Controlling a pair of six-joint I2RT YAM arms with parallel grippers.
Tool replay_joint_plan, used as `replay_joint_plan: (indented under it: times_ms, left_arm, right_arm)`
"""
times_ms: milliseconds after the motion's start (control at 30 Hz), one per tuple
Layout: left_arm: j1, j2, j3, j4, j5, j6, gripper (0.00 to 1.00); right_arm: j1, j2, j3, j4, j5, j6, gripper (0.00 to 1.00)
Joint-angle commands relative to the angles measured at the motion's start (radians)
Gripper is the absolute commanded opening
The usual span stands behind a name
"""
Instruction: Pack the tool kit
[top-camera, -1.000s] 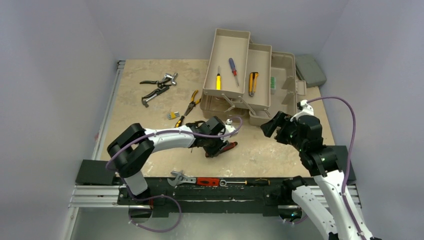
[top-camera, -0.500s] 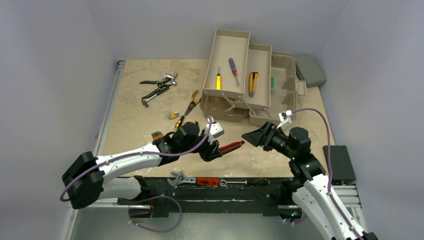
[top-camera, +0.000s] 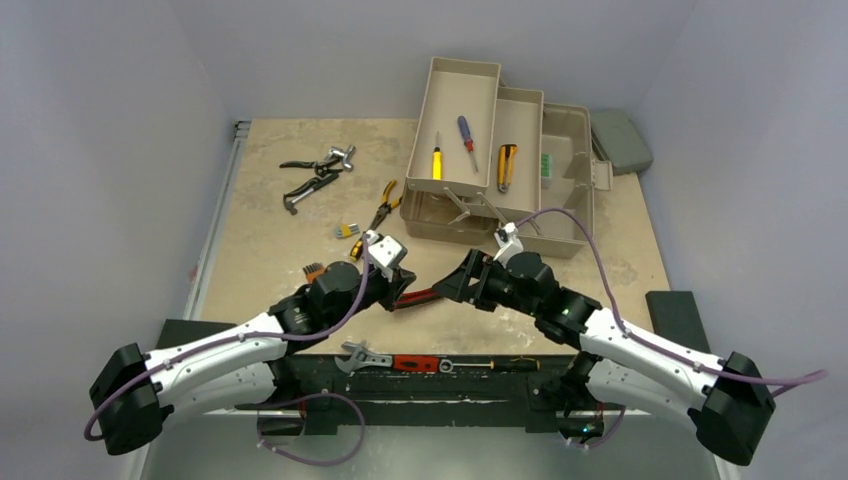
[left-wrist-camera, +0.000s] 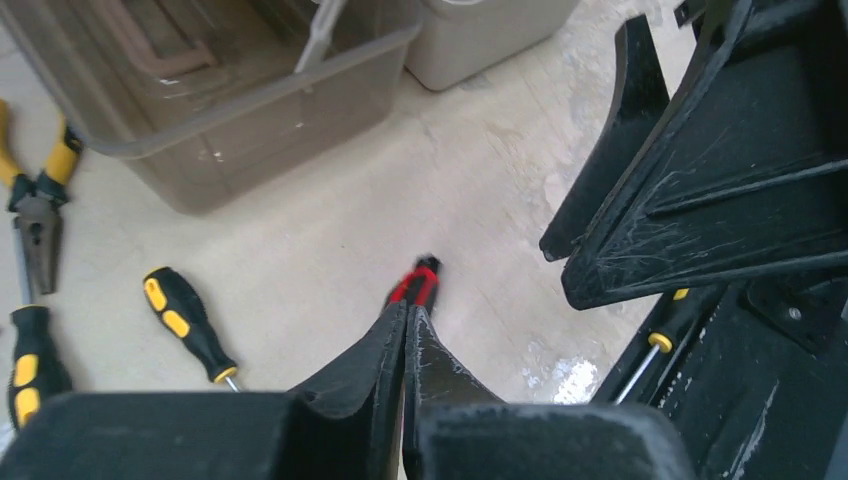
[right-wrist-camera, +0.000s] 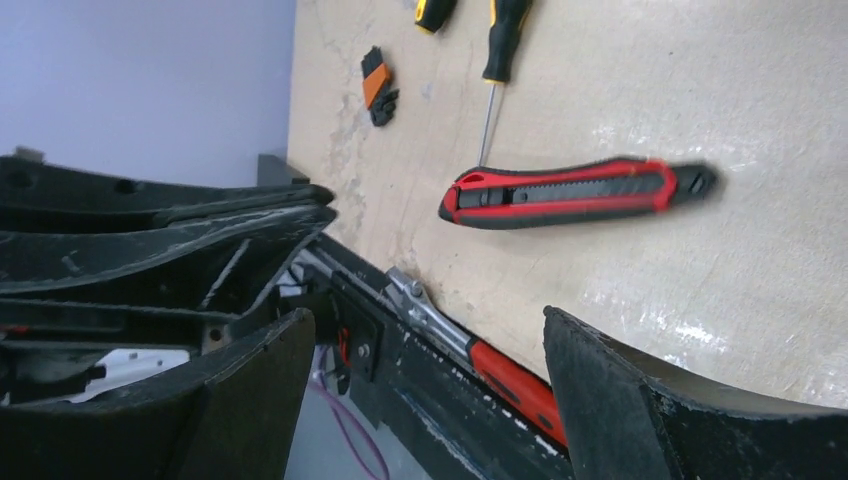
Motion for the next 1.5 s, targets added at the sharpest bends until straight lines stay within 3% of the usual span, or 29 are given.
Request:
replay_joint_plan:
  times_ms: [0,100,133,267,333,667,900,1133,1200,1333,1467]
  left_arm:
    - [0.0,-0.067,-0.031,0.043,-0.123,0.015,0.0]
    - [0.0,-0.023,-0.004,0.007,-0.062,0.039,0.0]
    - [0.0,0.011,0.033,-0.041,-0.043,0.05,0.06]
    - [0.0,0.17,0.154,-0.214,0.075,0.075,0.57]
    - [0.0,0.219,0.177,-0.235,0.129,0.086,0.67]
    - [0.0,0.453,0.321,-0.429,0.126,0.171,0.8]
    - [0.0,0.679,0.473,-0.533,0.04,0.209,0.79]
    - [-0.001,0.834,0.581,-0.639,0.056,0.247,0.75]
    - [-0.002,0.863,0.595,-0.663,0.077,0.244,0.65]
    - [-0.002,0.904,0.625,-0.699,0.1,0.23,0.27]
    - [-0.001,0.938,0.661,-0.726,0.128,0.231,0.0]
  right_arm:
    - [0.037,0.019,0.059,0.055,0.202,0.088,0.83]
    - [0.037,0.015,0.1,-0.05,0.271,0.09,0.85]
    - [0.037,0.002,0.113,-0.092,0.301,0.089,0.85]
    - [0.037,-0.099,0.128,-0.237,0.414,0.083,0.89]
    - [0.037,-0.156,0.128,-0.281,0.424,0.071,0.9]
    - [0.037,-0.382,0.103,-0.376,0.458,0.009,0.93]
    - [0.037,-0.436,0.132,-0.424,0.459,-0.034,0.94]
    - [0.037,-0.493,0.162,-0.481,0.479,-0.048,0.94]
    - [0.037,-0.51,0.17,-0.5,0.492,-0.049,0.94]
    - [0.037,-0.537,0.174,-0.516,0.503,-0.047,0.93]
    - [0.037,-0.545,0.172,-0.528,0.509,-0.039,0.93]
